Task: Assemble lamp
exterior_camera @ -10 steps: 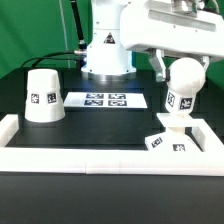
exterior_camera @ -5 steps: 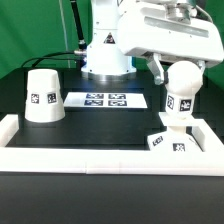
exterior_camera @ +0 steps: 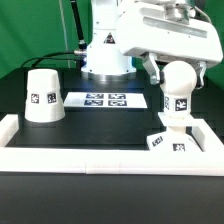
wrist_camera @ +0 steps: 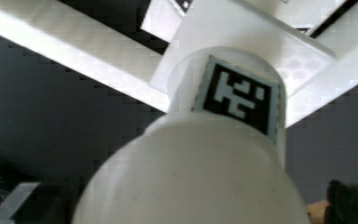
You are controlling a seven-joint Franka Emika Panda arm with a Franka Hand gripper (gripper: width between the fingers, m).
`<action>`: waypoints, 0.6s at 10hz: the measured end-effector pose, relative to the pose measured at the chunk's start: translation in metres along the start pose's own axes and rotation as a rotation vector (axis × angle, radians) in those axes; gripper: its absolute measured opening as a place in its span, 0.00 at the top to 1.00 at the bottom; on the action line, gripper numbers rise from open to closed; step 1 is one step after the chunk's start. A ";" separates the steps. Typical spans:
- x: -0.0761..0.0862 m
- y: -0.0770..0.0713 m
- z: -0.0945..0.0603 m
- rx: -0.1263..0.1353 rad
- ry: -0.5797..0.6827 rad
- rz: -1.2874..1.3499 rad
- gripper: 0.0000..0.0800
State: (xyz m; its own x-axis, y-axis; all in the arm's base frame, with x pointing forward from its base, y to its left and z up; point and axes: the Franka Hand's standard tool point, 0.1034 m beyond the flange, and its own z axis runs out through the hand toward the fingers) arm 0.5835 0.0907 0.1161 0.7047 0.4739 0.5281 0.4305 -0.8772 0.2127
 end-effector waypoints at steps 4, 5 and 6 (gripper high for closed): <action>0.001 0.001 -0.006 0.001 -0.014 0.012 0.13; 0.003 0.003 -0.011 0.001 -0.018 0.011 0.13; 0.004 0.003 -0.014 0.006 -0.042 0.013 0.13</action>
Offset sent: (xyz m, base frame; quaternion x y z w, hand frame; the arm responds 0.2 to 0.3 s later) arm -0.0152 -0.0067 0.0144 -0.0098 -0.0399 0.0214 0.9989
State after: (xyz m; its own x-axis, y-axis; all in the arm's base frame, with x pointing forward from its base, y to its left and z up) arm 0.5797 0.0884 0.1299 0.7331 0.4651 0.4962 0.4244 -0.8830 0.2005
